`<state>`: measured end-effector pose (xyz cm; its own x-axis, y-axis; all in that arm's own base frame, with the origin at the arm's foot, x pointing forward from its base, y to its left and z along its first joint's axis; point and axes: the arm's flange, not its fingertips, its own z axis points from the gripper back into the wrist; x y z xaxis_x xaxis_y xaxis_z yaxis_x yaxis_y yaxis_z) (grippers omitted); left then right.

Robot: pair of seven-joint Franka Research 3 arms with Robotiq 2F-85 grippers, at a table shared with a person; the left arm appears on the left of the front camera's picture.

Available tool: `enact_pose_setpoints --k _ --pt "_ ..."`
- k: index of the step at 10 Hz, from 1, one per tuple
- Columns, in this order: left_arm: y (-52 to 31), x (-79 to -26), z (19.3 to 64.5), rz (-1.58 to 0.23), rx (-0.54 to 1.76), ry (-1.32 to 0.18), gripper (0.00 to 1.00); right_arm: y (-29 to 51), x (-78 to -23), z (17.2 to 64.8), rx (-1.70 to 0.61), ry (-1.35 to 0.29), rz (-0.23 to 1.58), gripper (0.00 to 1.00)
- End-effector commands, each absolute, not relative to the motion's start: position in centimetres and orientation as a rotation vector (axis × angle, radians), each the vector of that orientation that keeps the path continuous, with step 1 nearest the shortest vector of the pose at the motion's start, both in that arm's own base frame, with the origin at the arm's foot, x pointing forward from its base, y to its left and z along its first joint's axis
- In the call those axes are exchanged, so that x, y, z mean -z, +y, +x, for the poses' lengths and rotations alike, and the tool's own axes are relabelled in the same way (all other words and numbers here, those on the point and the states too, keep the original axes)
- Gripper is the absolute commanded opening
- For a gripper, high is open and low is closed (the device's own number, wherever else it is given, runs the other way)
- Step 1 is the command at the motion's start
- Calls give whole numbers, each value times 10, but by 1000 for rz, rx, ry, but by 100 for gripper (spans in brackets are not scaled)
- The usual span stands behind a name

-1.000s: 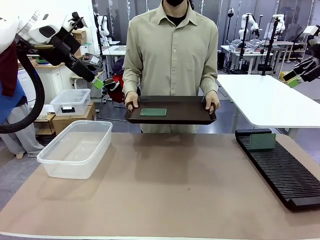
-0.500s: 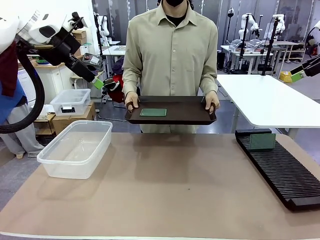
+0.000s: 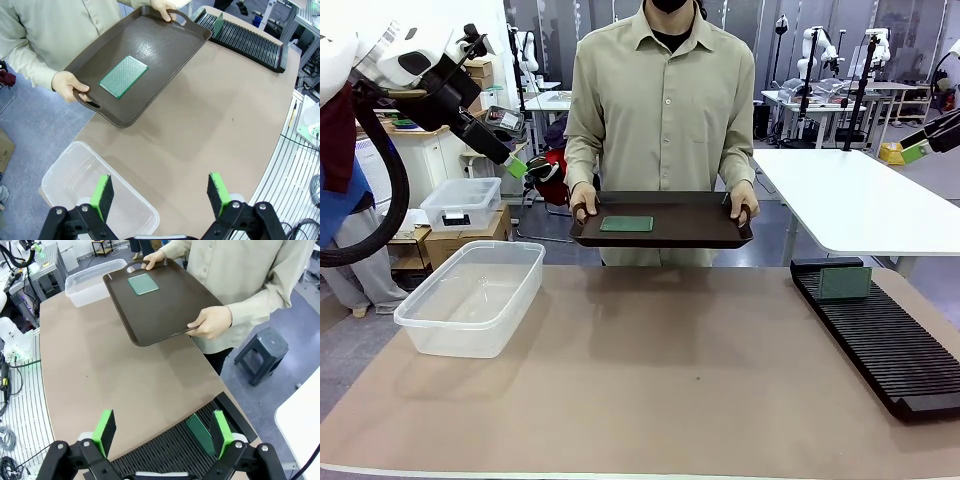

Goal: Sort PCBs into racks and boxes based on the side picked up.
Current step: Pick up the Blank PCB handed by the Human.

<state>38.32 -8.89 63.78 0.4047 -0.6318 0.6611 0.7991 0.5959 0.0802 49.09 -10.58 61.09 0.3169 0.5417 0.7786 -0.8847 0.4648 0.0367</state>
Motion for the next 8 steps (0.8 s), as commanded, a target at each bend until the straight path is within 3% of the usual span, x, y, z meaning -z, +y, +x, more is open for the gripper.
enact_pose_setpoints --k 1,8 --pt "-88 -636 383 -276 918 -702 100 -106 -609 493 -987 -783 507 100" --pt "-88 -636 383 -276 918 -702 100 -106 -609 493 -987 -783 507 100"
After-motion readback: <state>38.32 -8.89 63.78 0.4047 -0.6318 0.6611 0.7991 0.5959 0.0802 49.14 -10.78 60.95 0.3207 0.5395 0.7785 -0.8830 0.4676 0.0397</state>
